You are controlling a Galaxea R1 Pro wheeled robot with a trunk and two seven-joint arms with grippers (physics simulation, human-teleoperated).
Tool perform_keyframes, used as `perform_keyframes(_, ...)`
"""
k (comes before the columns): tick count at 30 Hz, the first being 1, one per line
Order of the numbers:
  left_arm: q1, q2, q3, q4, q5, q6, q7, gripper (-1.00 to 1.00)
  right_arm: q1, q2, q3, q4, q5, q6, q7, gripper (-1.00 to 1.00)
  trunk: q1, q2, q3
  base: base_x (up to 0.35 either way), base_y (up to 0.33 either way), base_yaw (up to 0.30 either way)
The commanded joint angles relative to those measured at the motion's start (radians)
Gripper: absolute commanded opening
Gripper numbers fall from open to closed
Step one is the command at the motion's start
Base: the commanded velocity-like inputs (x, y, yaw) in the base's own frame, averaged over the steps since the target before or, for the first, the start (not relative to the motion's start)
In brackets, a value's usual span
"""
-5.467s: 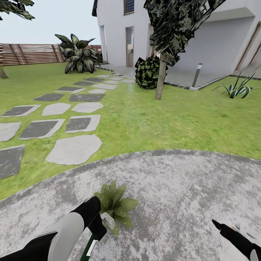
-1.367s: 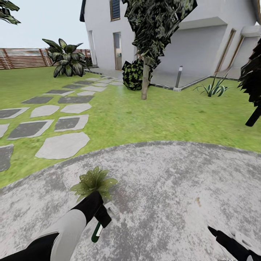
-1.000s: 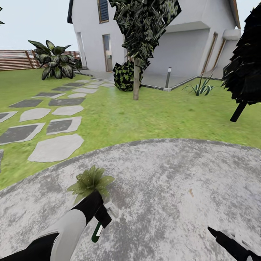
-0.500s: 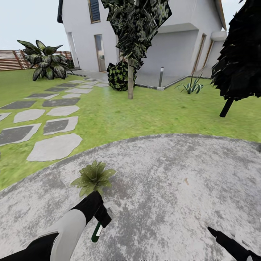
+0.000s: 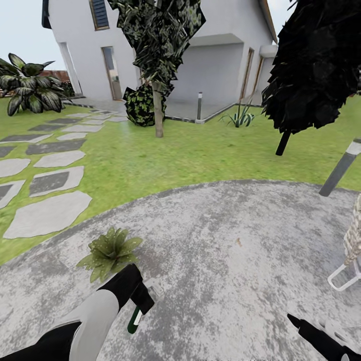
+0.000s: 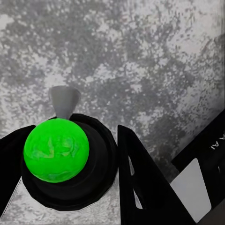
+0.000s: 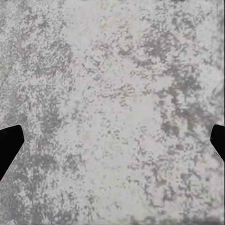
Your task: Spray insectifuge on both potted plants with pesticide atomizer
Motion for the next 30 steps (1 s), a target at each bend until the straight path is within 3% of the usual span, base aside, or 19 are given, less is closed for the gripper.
perform_keyframes(1, 0.000, -0.001, 0.008, -0.002, -0.005, 0.006, -0.005, -1.00, -0.002, 0.001, -0.008, -0.002, 0.010, 0.005, 0.009, 1.00, 0.000, 0.000, -0.001, -0.015, 0.065, -0.279)
perform_keyframes(12, 0.000, -0.001, 0.008, -0.002, -0.005, 0.005, -0.005, -1.00, -0.002, 0.001, -0.008, 0.000, 0.010, 0.005, 0.009, 1.00, 0.000, 0.000, 0.000, -0.078, 0.262, -0.102)
perform_keyframes(30, 0.000, -0.001, 0.011, -0.002, -0.005, 0.005, -0.005, -1.00, -0.002, 0.001, -0.008, 0.000, 0.010, 0.005, 0.009, 1.00, 0.000, 0.000, 0.010, -0.016, 0.311, -0.252)
